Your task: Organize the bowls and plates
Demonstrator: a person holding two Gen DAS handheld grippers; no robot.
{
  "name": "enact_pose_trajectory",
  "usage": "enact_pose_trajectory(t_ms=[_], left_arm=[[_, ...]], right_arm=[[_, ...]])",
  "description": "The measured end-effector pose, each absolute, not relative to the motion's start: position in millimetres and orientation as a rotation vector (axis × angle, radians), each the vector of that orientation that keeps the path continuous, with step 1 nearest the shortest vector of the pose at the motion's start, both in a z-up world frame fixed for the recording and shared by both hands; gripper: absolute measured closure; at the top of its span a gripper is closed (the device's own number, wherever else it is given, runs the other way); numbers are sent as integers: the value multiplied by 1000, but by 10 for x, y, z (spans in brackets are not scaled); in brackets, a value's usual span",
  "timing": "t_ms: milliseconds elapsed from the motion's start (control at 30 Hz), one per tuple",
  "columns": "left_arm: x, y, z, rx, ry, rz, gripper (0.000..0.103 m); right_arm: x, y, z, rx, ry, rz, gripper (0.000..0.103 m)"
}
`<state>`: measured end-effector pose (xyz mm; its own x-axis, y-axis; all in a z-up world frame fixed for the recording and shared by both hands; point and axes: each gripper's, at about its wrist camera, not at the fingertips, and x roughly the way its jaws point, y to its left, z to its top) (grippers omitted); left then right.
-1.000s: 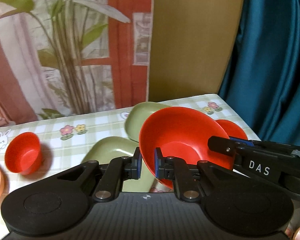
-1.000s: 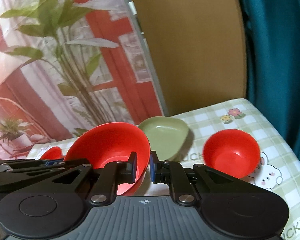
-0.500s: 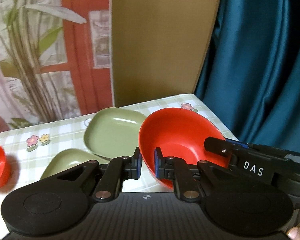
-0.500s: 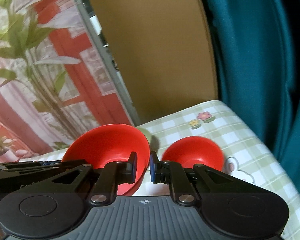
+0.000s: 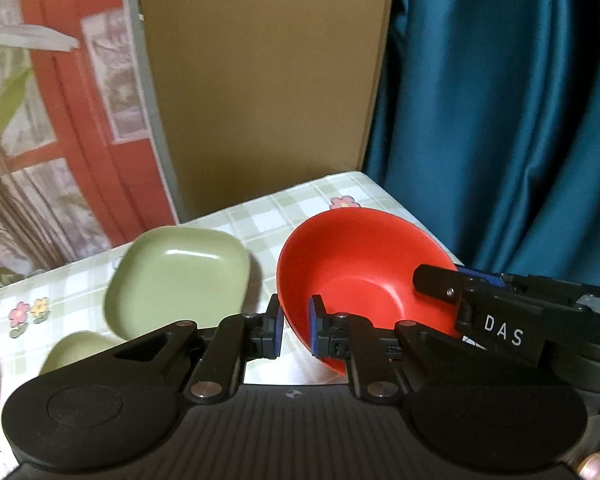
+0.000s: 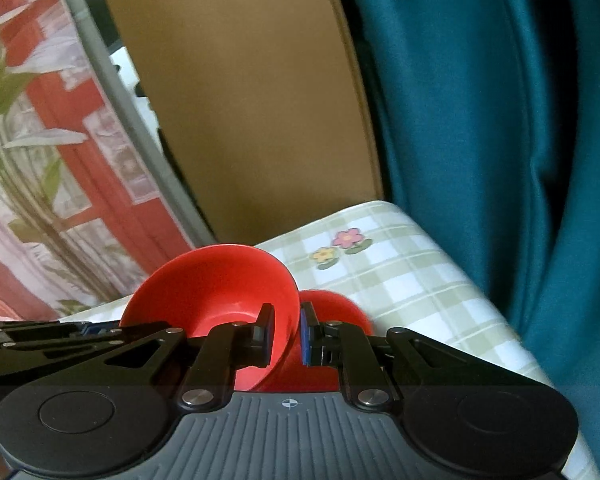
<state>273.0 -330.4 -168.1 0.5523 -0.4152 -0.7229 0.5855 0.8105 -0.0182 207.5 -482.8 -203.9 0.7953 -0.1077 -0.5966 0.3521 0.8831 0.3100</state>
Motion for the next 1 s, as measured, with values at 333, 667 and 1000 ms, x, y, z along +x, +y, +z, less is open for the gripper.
enact_pose_trajectory(t_ms=[333,667,1000], left_arm=[[2815,-3623,-1936,285,778,-584,89],[2831,-3716,-2075,320,790,-568,88],[2883,-3734,-2187,326,805,-558,86]], right_arm=[[2169,-5033,-2300,426,649,-291,91],[2230,-5081,-2453,416,669,-293,90],[2258,-5064,-2505,387,688,-298,89]])
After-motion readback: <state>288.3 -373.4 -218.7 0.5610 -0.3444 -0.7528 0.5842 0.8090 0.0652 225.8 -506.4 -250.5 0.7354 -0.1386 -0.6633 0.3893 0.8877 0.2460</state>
